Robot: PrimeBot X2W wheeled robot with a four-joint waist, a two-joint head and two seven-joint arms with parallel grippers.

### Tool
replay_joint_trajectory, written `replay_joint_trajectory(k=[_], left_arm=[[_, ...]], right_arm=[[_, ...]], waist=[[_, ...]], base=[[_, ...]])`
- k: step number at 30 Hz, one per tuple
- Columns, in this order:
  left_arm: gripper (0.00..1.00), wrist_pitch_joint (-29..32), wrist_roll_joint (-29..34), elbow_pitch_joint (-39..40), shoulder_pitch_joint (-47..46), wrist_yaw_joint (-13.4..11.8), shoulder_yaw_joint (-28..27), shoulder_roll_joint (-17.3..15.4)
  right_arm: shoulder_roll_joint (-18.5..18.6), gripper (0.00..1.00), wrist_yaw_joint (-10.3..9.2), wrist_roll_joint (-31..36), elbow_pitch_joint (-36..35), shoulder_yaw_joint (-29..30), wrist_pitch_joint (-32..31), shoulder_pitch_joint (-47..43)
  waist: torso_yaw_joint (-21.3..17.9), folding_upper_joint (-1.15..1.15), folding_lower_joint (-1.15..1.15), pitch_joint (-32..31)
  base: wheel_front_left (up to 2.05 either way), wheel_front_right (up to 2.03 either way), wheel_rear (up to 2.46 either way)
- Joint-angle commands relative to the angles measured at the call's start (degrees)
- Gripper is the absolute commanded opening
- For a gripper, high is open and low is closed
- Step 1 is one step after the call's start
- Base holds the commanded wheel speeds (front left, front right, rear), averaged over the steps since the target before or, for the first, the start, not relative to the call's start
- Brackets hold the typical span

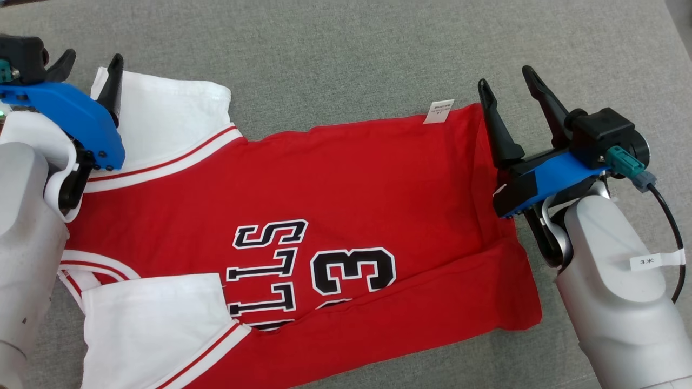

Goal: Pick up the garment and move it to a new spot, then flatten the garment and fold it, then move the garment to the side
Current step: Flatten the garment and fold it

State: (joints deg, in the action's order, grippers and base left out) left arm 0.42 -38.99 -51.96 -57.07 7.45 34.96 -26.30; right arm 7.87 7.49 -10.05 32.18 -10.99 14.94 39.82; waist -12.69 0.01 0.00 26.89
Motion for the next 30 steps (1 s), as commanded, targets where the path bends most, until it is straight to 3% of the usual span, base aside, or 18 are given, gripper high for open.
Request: replay_joint_trajectory(k=[1,15,16,17,18,19,24,30], left_arm=[[1.0,-0.1,-1.6,-0.7,0.0,0.0,0.9,-0.4],[1.0,0.8,-12.2,-0.6,3.0,0.0,8.2,-0.1],[0.72,0.7,-12.6,-0.7,2.9,0.0,8.7,-0.1],[0.33,0.0,-13.2,-1.0,2.7,0.0,8.7,-0.1],[0.13,-0.6,-14.4,-1.2,2.6,0.0,8.3,0.1],[0.0,-1.0,-15.5,-1.1,2.7,0.0,8.1,0.4],[0.0,-4.1,-19.7,0.0,2.0,0.0,7.7,0.2],[0.0,-6.8,-20.9,2.4,2.3,0.0,11.0,-1.1]], right_arm=[[-0.2,1.0,0.01,-0.4,0.2,-0.2,0.3,1.1],[-0.5,1.0,0.01,-1.1,0.3,-0.2,0.3,1.4],[-0.4,1.0,0.01,-1.1,0.5,-0.2,0.3,1.5],[-0.3,1.0,0.01,-1.2,0.8,-0.3,0.3,1.6],[-0.3,1.0,0.01,-1.2,1.0,-0.4,0.3,1.6],[-0.2,1.0,0.01,-1.3,1.4,-0.6,0.3,1.6],[0.7,1.0,0.01,-2.0,4.6,-1.7,0.3,2.1],[1.4,1.0,0.01,-4.4,8.5,-3.8,-0.4,3.2]], waist=[[-0.1,-0.01,0.0,0.5],[-0.2,-0.01,0.0,1.8],[-0.2,-0.01,0.0,1.8],[-0.2,-0.01,0.0,1.8],[-0.2,-0.01,0.0,1.8],[-0.3,-0.01,0.0,1.8],[0.1,-0.01,0.0,1.2],[1.0,-0.01,0.0,0.1]], base=[[0.0,0.0,0.0],[0.0,0.0,0.0],[0.0,0.0,0.0],[0.0,0.0,0.0],[0.0,0.0,0.0],[0.0,0.0,0.0],[0.0,0.0,0.0],[0.0,0.0,0.0]])
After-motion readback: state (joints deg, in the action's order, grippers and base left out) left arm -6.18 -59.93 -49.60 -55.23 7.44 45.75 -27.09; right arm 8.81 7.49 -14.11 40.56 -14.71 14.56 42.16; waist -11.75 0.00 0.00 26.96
